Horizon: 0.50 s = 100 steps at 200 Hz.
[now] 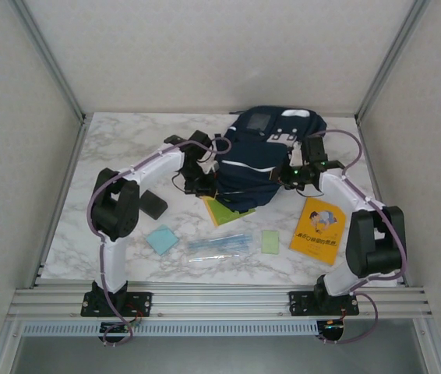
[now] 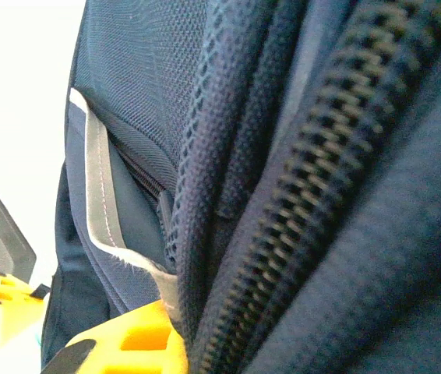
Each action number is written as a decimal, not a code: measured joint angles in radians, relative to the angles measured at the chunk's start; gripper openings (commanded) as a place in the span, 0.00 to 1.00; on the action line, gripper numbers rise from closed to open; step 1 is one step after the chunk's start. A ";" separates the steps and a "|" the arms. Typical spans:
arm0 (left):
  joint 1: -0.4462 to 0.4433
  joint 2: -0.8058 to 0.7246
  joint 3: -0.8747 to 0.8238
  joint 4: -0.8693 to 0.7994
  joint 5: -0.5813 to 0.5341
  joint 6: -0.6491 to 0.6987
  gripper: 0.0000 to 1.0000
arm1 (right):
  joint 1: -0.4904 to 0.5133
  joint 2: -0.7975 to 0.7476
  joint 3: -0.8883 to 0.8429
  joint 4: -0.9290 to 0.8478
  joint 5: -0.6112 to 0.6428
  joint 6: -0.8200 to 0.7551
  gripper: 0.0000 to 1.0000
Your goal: Pack the student bag
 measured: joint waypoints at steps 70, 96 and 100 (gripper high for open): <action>-0.085 -0.006 -0.008 0.127 -0.005 -0.023 0.00 | -0.072 0.271 0.394 -0.239 0.001 -0.154 0.96; -0.127 0.006 0.044 0.169 -0.010 -0.058 0.00 | -0.111 0.268 0.464 -0.261 0.112 -0.045 0.99; -0.131 0.008 0.051 0.175 -0.010 -0.063 0.00 | -0.116 0.261 0.463 -0.263 0.121 -0.034 0.99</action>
